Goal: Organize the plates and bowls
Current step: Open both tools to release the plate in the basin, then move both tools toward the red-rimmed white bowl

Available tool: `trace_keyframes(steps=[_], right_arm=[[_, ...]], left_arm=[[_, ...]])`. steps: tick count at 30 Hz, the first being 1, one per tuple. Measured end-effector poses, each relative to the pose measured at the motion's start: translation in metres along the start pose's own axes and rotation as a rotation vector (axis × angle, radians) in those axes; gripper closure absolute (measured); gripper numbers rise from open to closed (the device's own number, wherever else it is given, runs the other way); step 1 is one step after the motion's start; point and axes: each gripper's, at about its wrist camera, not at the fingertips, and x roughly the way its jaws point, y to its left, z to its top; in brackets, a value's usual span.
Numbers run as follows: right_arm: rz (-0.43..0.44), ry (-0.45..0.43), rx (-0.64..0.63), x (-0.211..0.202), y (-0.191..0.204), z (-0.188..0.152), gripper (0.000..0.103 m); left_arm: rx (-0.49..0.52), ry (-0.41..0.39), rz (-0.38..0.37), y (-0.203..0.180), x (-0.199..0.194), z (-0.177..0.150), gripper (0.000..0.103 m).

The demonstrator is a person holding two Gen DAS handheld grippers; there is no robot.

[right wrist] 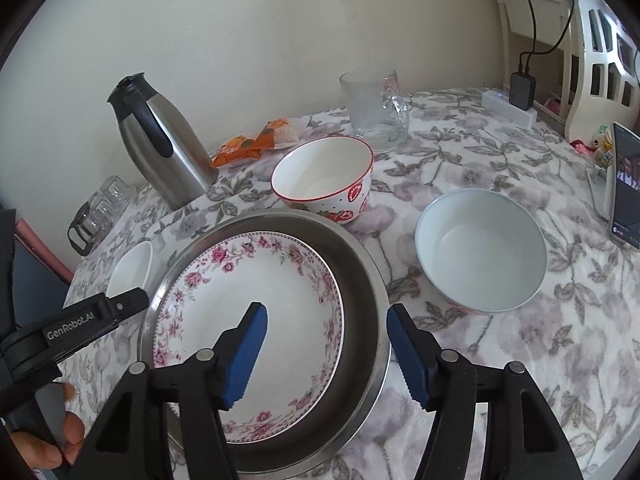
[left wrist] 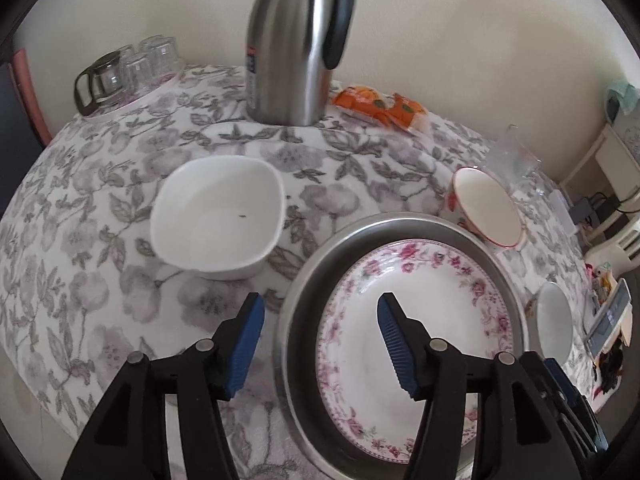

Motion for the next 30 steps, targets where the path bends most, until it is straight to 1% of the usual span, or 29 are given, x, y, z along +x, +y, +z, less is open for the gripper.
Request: trace_keyframes(steps=[1, 3, 4, 5, 6, 7, 13, 18, 19, 20, 21, 27, 30], right_arm=[[-0.003, 0.001, 0.002, 0.001, -0.001, 0.0, 0.027], [-0.006, 0.003, 0.001, 0.002, -0.001, 0.0, 0.027], [-0.006, 0.005, -0.002, 0.002, -0.001, 0.0, 0.024], [-0.005, 0.006, -0.007, 0.003, 0.0, 0.0, 0.021], [-0.007, 0.005, -0.01, 0.003, 0.0, -0.001, 0.015], [-0.009, 0.004, -0.012, 0.004, 0.0, -0.001, 0.012], [-0.016, 0.01, -0.025, 0.006, 0.002, -0.002, 0.002], [-0.022, 0.012, -0.029, 0.007, 0.001, -0.001, 0.0], [-0.023, 0.013, -0.03, 0.007, 0.001, -0.001, 0.0], [-0.025, 0.015, -0.033, 0.008, 0.001, -0.001, 0.0], [-0.028, 0.017, -0.035, 0.008, 0.001, -0.002, 0.0], [-0.038, 0.018, -0.033, 0.009, -0.001, -0.001, 0.0], [-0.05, 0.016, -0.036, 0.008, -0.001, -0.001, 0.0]], left_arm=[[-0.005, 0.003, 0.02, 0.002, 0.001, 0.0, 0.042], [-0.014, 0.014, 0.059, 0.007, 0.005, 0.0, 0.041], [-0.022, 0.023, 0.076, 0.01, 0.007, -0.001, 0.039], [-0.03, 0.03, 0.088, 0.012, 0.009, -0.001, 0.03], [-0.04, 0.035, 0.099, 0.015, 0.01, -0.002, 0.026], [-0.049, 0.036, 0.111, 0.018, 0.011, -0.002, 0.019], [-0.064, 0.037, 0.163, 0.025, 0.013, -0.003, 0.019], [-0.051, 0.052, 0.199, 0.025, 0.019, -0.005, 0.018], [-0.051, 0.053, 0.203, 0.026, 0.02, -0.006, 0.013], [-0.053, 0.052, 0.206, 0.026, 0.02, -0.006, 0.005], [-0.055, 0.048, 0.206, 0.026, 0.02, -0.006, 0.003], [-0.041, 0.047, 0.208, 0.024, 0.022, -0.006, 0.003], [-0.033, 0.017, 0.212, 0.021, 0.016, -0.003, 0.003]])
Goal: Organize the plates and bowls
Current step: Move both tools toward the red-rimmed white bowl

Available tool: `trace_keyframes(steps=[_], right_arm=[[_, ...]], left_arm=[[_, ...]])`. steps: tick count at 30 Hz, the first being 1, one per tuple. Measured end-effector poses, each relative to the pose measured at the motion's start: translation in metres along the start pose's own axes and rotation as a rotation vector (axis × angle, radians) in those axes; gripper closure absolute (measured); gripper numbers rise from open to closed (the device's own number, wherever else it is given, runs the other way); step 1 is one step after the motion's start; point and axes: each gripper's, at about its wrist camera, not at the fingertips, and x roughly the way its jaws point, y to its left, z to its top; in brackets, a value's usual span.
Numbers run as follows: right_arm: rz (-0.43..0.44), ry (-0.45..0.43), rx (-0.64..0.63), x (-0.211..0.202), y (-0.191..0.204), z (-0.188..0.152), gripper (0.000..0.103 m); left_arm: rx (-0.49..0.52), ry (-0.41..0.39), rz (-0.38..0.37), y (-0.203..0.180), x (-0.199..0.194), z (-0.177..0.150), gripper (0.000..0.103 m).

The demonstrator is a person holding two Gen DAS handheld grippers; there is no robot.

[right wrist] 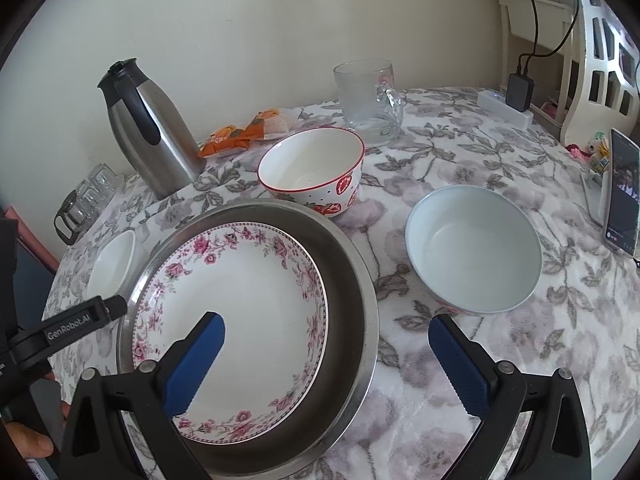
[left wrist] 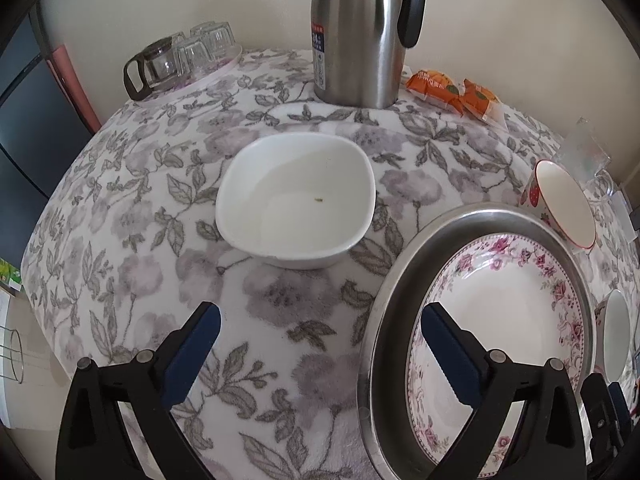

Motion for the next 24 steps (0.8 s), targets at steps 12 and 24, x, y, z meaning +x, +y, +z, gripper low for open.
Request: trace_keyframes(steps=[12, 24], right_arm=[[0.025, -0.093, 0.013, -0.021, 0.006, 0.003, 0.0], [0.048, -0.095, -0.007, -0.023, 0.028, 0.003, 0.0]], left_arm=[[-0.007, -0.165, -0.015, 0.004, -0.031, 0.012, 0.003], [-0.127, -0.124, -0.048, 0.048, -0.029, 0.021, 0.003]])
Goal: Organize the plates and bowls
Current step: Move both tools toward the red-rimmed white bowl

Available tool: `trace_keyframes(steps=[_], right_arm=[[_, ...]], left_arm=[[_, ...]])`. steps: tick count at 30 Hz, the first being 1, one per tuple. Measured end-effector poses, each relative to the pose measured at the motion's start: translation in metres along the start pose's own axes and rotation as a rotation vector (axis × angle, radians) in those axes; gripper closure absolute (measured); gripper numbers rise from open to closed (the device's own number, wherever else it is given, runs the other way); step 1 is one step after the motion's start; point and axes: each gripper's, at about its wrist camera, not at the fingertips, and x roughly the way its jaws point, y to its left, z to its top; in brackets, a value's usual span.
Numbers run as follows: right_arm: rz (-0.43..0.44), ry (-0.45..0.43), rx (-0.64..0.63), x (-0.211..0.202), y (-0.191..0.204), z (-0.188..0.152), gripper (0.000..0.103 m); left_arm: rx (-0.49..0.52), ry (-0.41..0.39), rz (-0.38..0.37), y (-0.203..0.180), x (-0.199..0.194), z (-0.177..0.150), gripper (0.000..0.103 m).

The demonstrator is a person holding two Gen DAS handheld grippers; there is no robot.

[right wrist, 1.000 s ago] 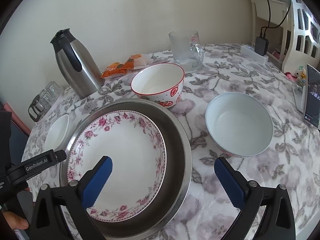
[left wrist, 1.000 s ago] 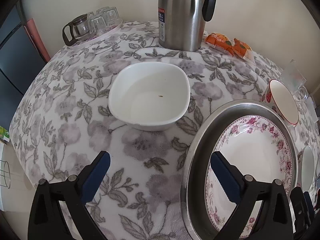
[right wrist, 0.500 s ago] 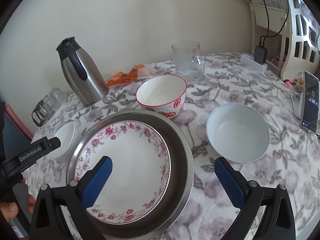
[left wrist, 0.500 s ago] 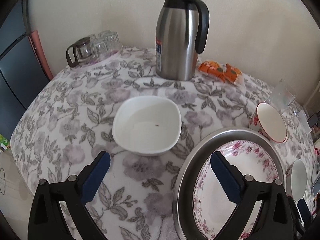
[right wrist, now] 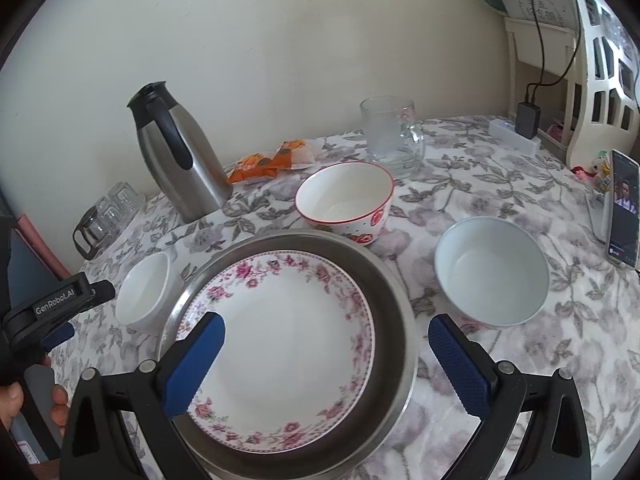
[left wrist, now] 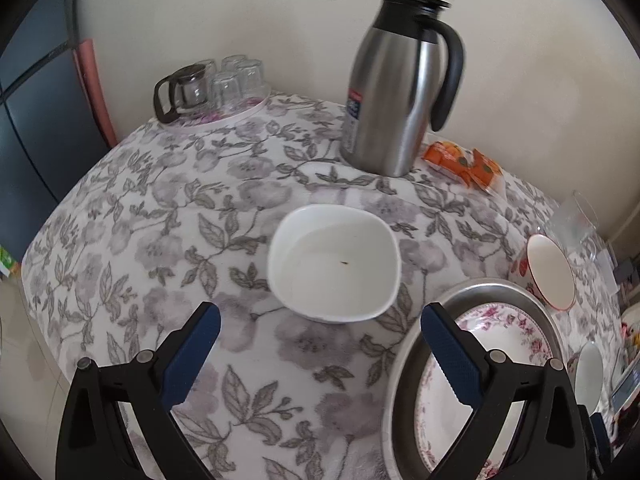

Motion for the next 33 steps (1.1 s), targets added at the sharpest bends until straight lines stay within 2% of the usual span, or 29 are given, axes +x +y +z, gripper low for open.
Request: trace_keyframes(steps=[7, 14, 21, 27, 33], right_arm=[[0.012, 0.006, -0.029, 0.005, 0.024, -0.004, 0.0], [0.04, 0.019, -0.069, 0.014, 0.052, -0.008, 0.0], [0.053, 0.041, -0.126, 0.025, 0.072, -0.011, 0.0], [0.065, 0.057, -0.143, 0.034, 0.083, -0.004, 0.0], [0.092, 0.064, -0.176, 0.041, 0.101, 0.01, 0.0]], left_arm=[[-0.082, 0.028, 0.036, 0.037, 0.007, 0.006, 0.003], [-0.202, 0.063, 0.002, 0.075, 0.016, 0.009, 0.003], [-0.226, 0.022, 0.046, 0.098, 0.018, 0.016, 0.003], [-0.259, 0.012, -0.033, 0.106, 0.028, 0.022, 0.003], [-0.244, -0.047, -0.075, 0.102, 0.035, 0.027, 0.003]])
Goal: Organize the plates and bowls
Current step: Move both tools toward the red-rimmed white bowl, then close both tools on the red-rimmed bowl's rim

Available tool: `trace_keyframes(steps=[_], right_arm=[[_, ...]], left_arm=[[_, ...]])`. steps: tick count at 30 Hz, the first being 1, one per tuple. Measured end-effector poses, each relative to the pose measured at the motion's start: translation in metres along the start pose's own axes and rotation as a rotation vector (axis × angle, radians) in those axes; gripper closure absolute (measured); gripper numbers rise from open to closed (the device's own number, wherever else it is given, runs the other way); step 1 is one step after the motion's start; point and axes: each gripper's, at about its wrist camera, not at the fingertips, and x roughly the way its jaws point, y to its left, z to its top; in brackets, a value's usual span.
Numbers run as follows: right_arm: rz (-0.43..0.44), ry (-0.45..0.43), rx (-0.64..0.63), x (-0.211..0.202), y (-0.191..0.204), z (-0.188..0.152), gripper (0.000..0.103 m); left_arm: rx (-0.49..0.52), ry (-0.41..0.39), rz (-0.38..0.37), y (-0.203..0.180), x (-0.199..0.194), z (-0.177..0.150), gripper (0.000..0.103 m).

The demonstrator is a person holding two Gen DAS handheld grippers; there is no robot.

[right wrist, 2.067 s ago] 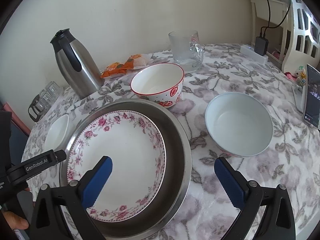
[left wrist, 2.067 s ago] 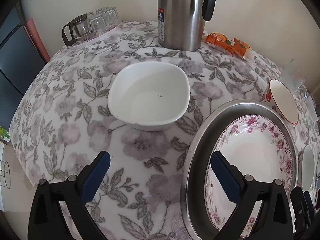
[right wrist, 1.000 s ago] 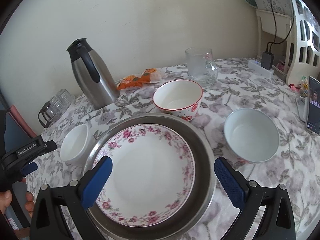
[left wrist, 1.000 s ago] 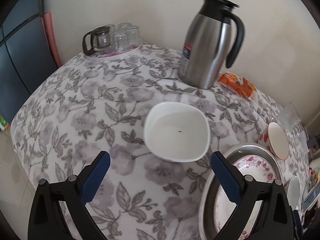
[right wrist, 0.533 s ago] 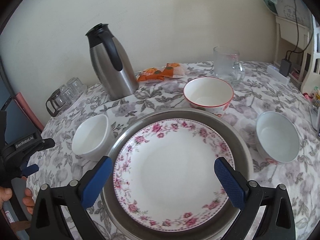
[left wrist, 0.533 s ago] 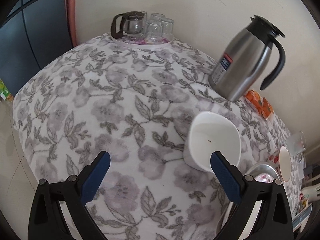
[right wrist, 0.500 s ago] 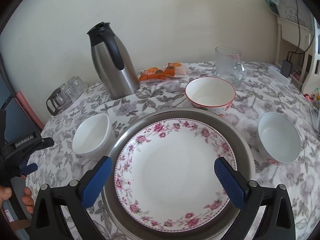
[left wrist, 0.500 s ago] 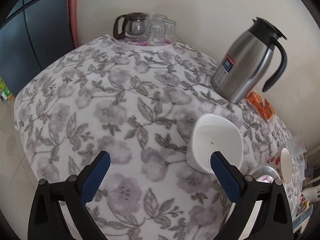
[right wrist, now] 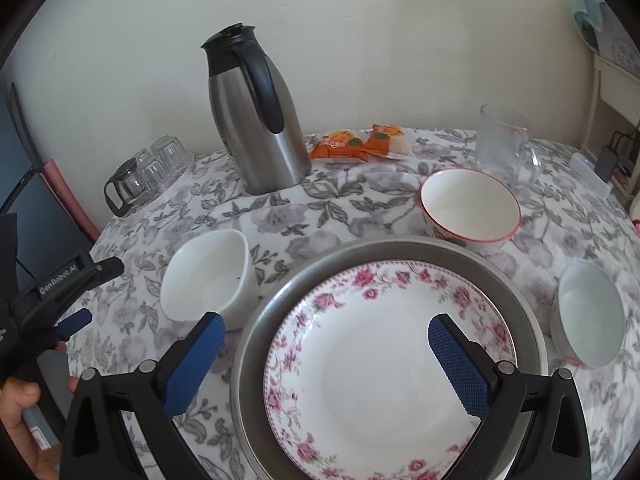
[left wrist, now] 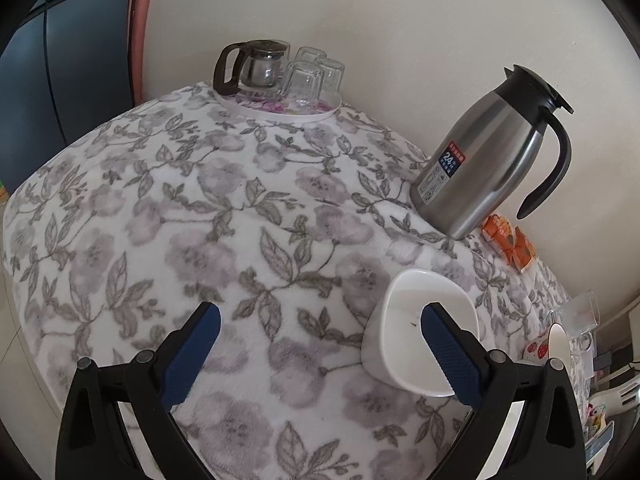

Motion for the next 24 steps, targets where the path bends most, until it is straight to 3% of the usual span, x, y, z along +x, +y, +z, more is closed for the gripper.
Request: trace_keyframes(steps=[8, 15, 24], right_arm=[[-0.058, 0.008, 0.008, 0.008, -0.023, 0.027, 0.0], [-0.113, 0.033, 0.097, 0.004, -0.081, 0.056, 0.001], [-0.13, 0.074, 0.181, 0.003, -0.155, 0.076, 0.014]], left_arm=[[0.068, 0.0, -0.072, -0.022, 0.003, 0.0, 0.003], [0.149, 0.069, -0.07, -0.065, 0.014, -0.006, 0.003], [0.265, 0.175, -0.233, -0.15, 0.022, -0.013, 0.004]])
